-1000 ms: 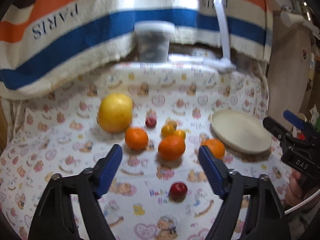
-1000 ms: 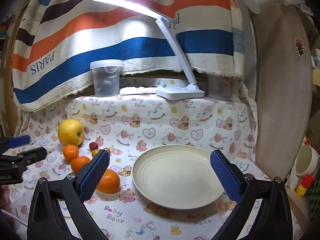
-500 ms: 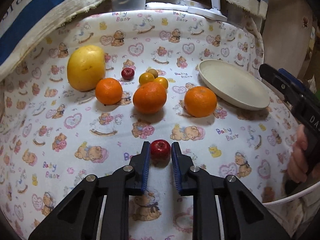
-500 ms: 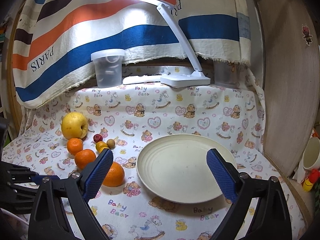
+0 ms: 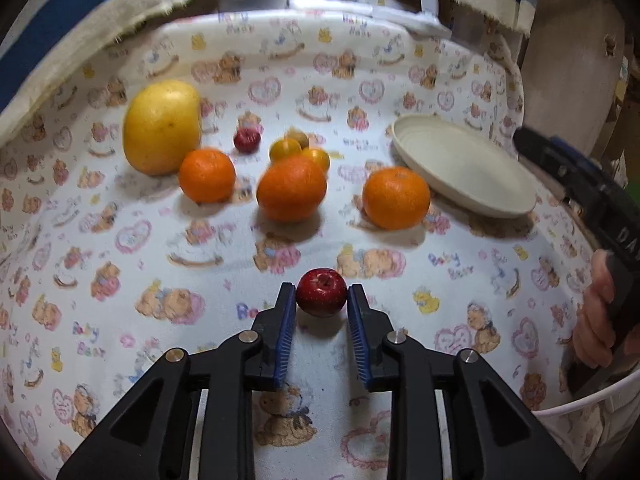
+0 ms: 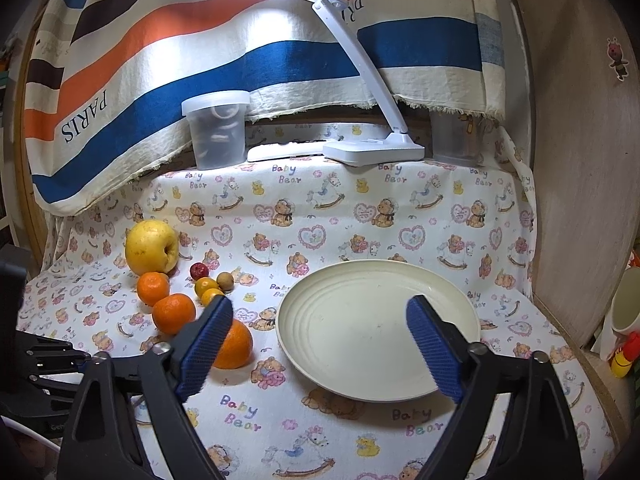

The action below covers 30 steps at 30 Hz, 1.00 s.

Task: Organize fruits
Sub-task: 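Move the left tool to the small red apple and close on it, then lift the red apple with the left tool while the right tool grasps a mandarin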

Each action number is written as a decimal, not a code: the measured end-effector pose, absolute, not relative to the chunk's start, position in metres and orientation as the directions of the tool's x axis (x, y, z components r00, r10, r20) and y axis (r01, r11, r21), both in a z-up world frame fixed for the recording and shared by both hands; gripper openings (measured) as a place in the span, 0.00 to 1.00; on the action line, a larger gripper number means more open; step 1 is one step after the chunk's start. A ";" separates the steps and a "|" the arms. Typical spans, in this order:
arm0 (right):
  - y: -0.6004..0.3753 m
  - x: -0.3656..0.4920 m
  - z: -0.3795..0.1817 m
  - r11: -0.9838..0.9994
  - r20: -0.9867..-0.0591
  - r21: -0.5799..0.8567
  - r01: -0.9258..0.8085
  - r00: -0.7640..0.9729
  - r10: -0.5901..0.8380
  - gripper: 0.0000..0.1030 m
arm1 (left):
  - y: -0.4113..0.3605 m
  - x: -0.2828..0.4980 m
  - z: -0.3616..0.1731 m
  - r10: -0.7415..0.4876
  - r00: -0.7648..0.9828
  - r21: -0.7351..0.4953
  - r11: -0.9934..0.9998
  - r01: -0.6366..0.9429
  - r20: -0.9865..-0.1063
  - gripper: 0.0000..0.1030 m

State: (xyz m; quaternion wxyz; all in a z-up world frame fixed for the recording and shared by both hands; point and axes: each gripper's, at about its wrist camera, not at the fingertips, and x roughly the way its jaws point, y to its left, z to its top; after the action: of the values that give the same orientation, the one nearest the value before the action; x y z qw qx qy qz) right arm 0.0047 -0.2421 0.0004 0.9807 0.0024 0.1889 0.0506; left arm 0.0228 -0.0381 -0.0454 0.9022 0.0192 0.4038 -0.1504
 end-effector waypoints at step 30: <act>-0.165 0.082 -0.050 0.964 -0.746 0.076 -0.254 0.627 0.224 0.50 | 0.013 0.003 0.001 -0.103 0.917 -0.047 0.995 0.092 -0.385 0.25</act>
State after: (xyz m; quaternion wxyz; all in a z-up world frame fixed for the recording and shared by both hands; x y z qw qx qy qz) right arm 0.0817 -0.1650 -0.0500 0.9019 -0.0182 0.4107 0.1328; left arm 0.0031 0.0132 0.0010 0.9789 -0.0137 0.1975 -0.0500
